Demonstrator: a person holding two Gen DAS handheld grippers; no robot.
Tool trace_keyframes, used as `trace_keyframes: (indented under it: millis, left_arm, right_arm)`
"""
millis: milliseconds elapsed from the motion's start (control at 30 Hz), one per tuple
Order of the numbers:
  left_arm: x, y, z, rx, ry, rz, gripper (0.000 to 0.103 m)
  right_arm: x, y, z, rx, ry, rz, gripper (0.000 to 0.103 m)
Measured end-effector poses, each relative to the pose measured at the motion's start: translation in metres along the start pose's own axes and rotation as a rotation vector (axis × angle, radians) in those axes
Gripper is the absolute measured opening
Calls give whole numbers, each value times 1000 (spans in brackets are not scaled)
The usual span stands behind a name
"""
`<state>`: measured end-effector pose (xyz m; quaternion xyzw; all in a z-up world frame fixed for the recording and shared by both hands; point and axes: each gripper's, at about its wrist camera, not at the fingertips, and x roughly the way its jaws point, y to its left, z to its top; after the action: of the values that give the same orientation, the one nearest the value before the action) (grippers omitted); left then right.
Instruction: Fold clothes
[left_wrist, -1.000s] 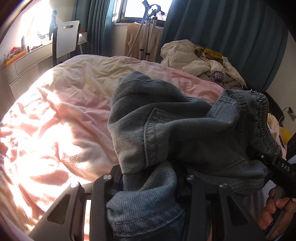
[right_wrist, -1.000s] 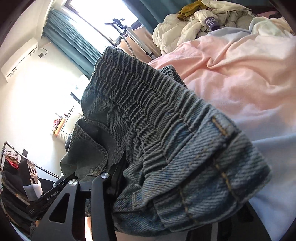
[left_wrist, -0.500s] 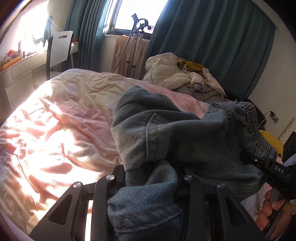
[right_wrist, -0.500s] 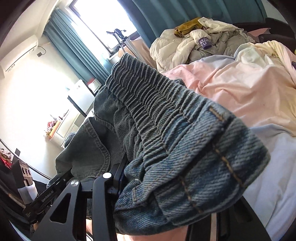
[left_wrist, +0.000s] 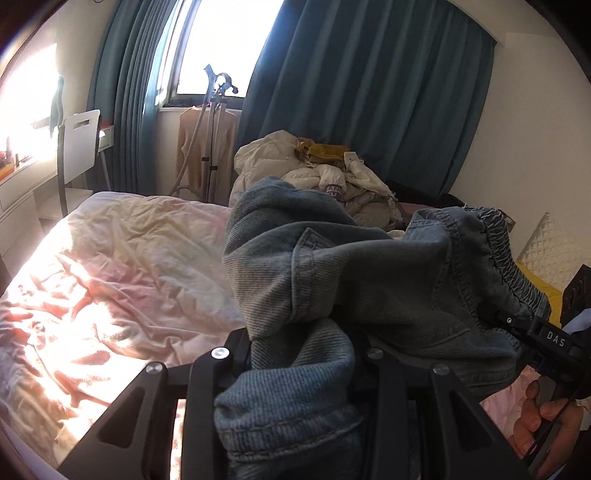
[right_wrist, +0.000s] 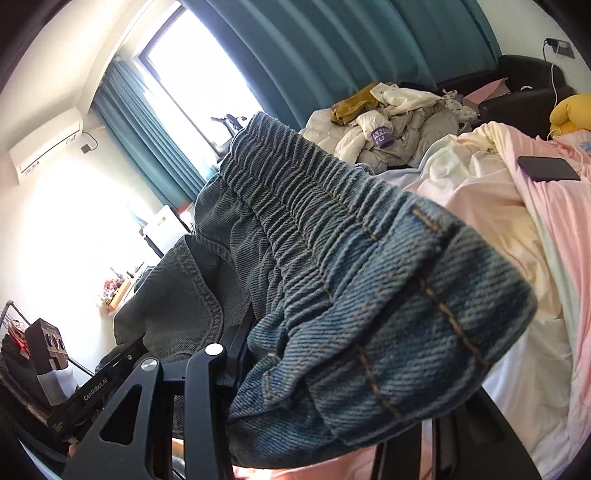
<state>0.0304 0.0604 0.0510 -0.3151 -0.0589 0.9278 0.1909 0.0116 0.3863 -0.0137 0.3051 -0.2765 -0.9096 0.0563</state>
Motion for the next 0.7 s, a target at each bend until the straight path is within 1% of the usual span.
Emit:
trace_keyframes:
  millis: [167,367,567,700]
  left_arm:
    - [-9,-63,11,59,-10,-79,35]
    - [-10,-150,14,143,-12,-191,35]
    - [2,-235,0,217,15,-310,35]
    - [14,-296,-18,275,42,-386,35]
  right_arm:
    - [-51,-29,18,19,-79,-39,43]
    - [-119,-72,34,53,-181,-120,43]
    - [-180,-126,35,106,-261,-228,43]
    - [-219,-162,24,145,-312,-316,43]
